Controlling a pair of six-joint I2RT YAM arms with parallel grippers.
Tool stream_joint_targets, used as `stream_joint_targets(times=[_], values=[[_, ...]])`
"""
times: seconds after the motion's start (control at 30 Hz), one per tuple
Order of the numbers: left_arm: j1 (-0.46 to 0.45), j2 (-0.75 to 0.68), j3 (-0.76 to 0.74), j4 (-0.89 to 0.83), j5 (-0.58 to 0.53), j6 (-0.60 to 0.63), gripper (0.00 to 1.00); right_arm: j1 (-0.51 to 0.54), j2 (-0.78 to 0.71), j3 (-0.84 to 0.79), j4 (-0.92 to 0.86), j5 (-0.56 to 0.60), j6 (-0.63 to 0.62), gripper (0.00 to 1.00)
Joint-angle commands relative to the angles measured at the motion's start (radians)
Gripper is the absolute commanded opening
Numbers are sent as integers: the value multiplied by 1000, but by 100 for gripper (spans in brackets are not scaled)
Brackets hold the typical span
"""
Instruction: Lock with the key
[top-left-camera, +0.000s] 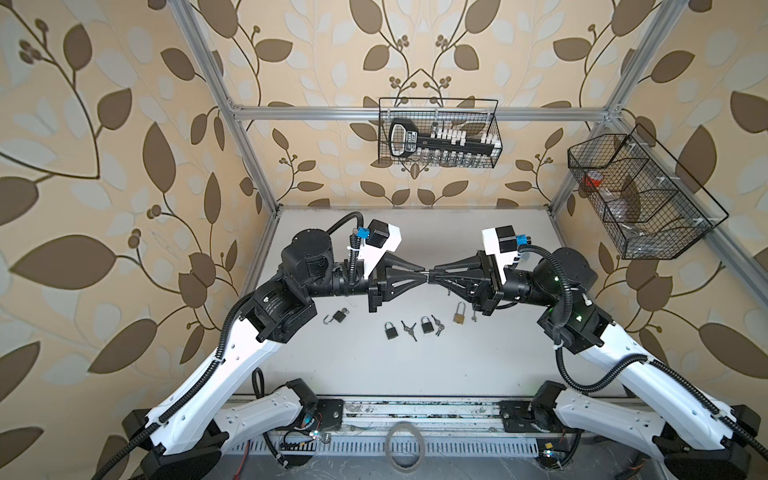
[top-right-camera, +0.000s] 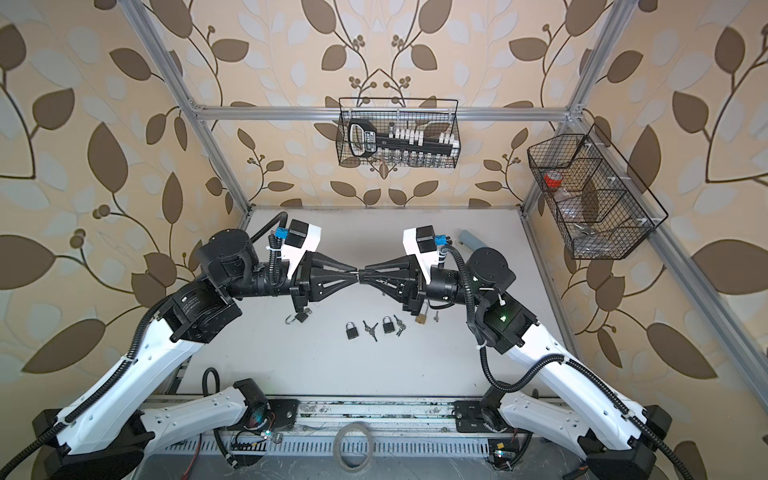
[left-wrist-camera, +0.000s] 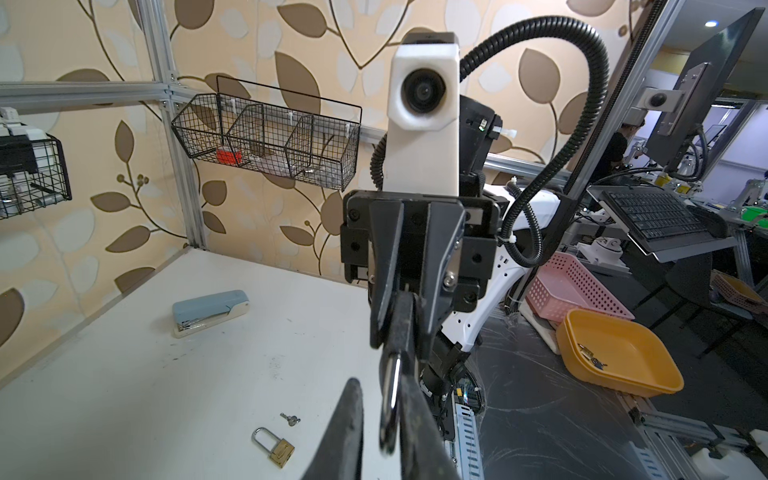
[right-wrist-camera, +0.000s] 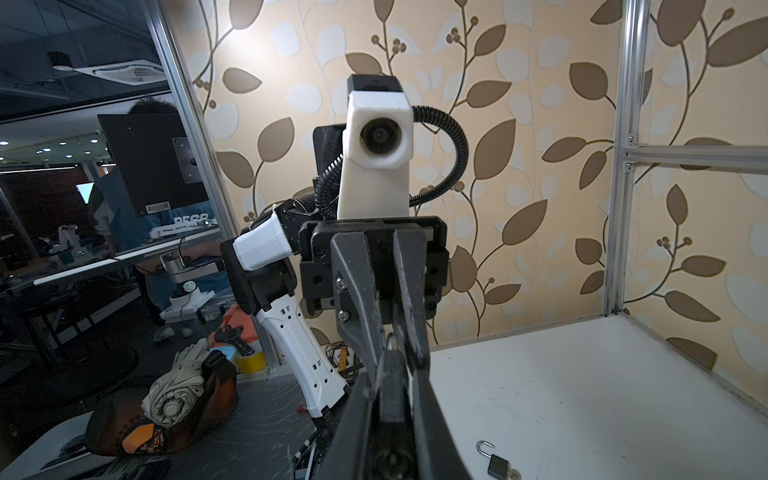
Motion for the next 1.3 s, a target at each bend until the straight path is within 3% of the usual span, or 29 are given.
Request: stream_joint_targets(times=[0.0,0.17,0.3,0.37,0.4,0.43,0.53,0.67,1.27], values=[[-6,2,11,38,27,-1,16,2,5,2,29,-12,11,0],[-7,2,12,32,16,4,0,1,-1,2,24,-2,2,0],[-6,-4,20,6,10,23,0,0,-24,-10,-13,72,-40,1],[-6,-3,39,-32,15,41,0,-4,-37,9,-99,104,-95,44],[-7,-1,50,-50,20,51,0,-7,-44,29,-166,111,-129,56],[-6,-3,56,-63,24,57,0,-9,-51,43,-220,116,-160,61],[-7,-13,63,-88,26,77,0,-12,-97,54,-341,145,-231,61],[-7,-23,63,-99,17,92,0,-15,-144,42,-393,154,-227,52],[-6,-14,58,-91,45,90,0,-15,-117,27,-292,93,-167,40]])
